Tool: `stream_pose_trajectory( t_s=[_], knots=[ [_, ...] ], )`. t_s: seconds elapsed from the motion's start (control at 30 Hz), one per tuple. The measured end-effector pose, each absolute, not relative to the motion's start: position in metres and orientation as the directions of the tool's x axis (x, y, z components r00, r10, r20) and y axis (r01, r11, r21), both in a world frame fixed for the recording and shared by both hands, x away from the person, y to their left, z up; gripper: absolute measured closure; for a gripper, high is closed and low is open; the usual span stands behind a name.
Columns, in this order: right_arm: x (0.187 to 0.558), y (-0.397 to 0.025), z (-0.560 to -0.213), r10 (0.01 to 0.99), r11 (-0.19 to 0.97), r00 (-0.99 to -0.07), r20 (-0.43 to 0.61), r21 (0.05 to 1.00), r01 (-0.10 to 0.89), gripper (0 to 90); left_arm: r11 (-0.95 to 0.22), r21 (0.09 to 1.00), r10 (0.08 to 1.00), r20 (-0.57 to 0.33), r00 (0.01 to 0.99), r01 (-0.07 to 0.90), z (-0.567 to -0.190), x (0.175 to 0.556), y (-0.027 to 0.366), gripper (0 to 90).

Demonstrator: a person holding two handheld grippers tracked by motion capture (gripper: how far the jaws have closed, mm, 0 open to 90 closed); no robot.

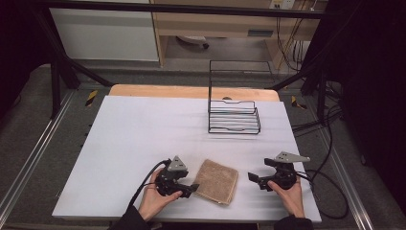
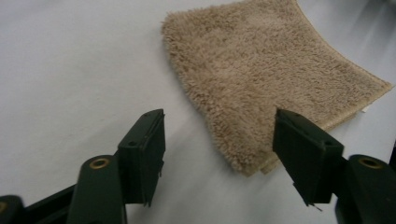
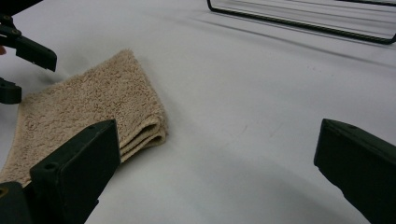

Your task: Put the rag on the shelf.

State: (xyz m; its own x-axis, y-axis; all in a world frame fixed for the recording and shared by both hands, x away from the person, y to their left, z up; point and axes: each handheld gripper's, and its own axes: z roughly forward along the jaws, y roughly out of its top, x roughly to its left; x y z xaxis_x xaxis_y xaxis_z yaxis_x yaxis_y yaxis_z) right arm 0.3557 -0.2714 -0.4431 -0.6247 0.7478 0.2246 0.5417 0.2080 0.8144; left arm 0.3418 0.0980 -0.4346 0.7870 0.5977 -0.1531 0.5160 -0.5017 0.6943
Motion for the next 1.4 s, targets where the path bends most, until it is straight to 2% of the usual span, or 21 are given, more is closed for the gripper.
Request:
stream_pose_trajectory(
  t_s=[0.43, 0.63, 0.83, 0.97, 1.23, 1.4],
  knots=[
    [0.356, -0.264, -0.442, 0.755, 0.205, -0.618, 0.221, 0.815, 0.542, 4.2, -0.465, 0.661, 0.6, -0.254, 0.759, 0.589, -0.448, 0.338, 0.095, 63.1],
    [0.358, -0.25, -0.441, 0.753, 0.192, -0.615, 0.235, 0.815, 0.546, 11.0, -0.46, 0.656, 0.612, -0.254, 0.749, 0.599, -0.448, 0.335, 0.092, 69.6],
    [0.36, -0.226, -0.446, 0.746, 0.224, -0.624, 0.232, 0.794, 0.565, 17.9, -0.445, 0.65, 0.629, -0.263, 0.731, 0.616, -0.448, 0.333, 0.089, 74.6],
    [0.362, -0.215, -0.45, 0.735, 0.245, -0.633, 0.245, 0.774, 0.584, 25.2, -0.456, 0.645, 0.637, -0.245, 0.731, 0.613, -0.447, 0.332, 0.087, 77.1],
    [0.362, -0.204, -0.455, 0.726, 0.291, -0.64, 0.252, 0.73, 0.619, 47.1, -0.441, 0.638, 0.641, -0.268, 0.719, 0.632, -0.446, 0.334, 0.087, 83.2],
    [0.361, -0.202, -0.457, 0.72, 0.295, -0.641, 0.266, 0.719, 0.629, 55.3, -0.443, 0.64, 0.638, -0.267, 0.722, 0.628, -0.445, 0.334, 0.087, 84.7]
  ],
)
